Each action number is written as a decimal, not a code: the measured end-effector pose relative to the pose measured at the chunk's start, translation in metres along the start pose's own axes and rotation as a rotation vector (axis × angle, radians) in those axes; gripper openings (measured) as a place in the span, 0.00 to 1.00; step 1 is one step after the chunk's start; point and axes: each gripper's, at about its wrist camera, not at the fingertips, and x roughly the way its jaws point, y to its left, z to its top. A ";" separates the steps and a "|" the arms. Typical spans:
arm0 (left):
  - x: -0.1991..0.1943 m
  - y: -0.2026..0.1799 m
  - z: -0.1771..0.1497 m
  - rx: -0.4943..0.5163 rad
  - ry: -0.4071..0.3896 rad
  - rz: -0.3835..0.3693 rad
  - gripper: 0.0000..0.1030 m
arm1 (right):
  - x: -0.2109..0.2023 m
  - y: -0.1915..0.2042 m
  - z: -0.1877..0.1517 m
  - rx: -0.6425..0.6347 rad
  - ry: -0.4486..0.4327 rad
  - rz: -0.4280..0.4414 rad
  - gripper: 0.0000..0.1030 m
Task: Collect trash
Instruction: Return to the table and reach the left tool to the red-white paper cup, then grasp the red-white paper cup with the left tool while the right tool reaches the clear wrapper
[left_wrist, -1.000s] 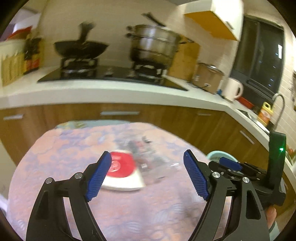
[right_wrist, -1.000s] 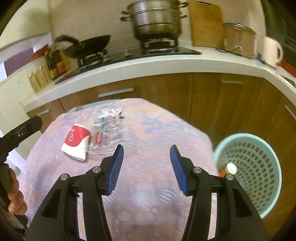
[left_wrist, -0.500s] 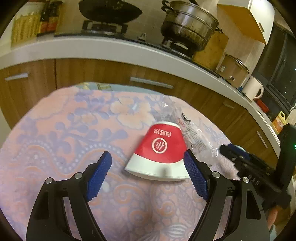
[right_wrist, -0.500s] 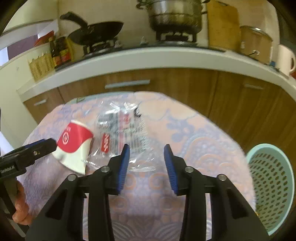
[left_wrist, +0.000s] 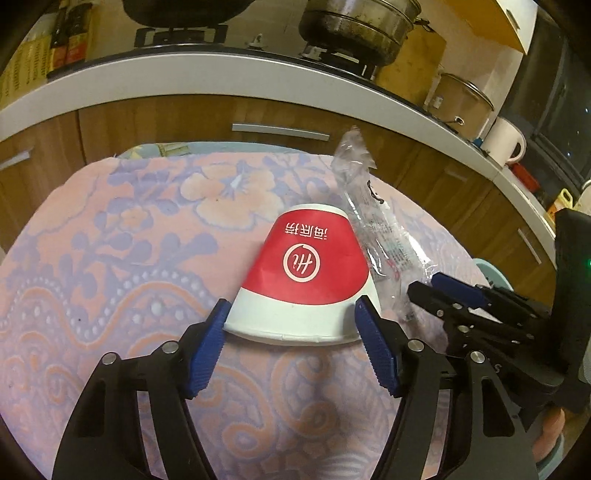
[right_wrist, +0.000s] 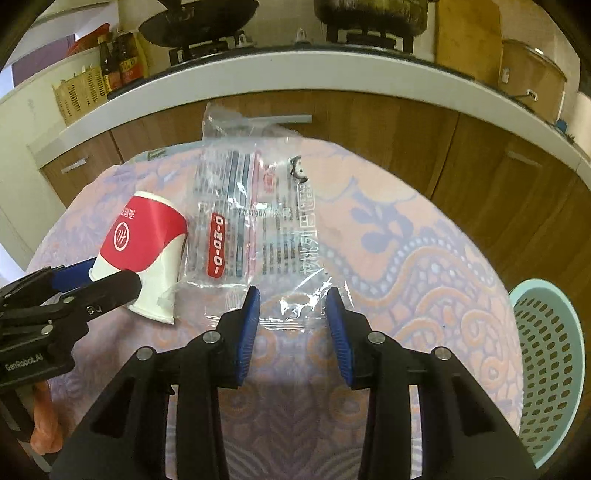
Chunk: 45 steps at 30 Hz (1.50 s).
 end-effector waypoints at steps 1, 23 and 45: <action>0.000 0.001 0.000 -0.013 -0.002 -0.005 0.63 | 0.001 -0.002 0.000 0.007 0.006 0.008 0.33; -0.017 0.028 0.000 -0.182 -0.070 -0.212 0.26 | 0.000 -0.002 -0.001 0.005 0.002 0.010 0.33; -0.072 0.021 0.010 0.032 -0.129 0.039 0.18 | -0.002 -0.005 0.000 0.021 -0.003 0.029 0.33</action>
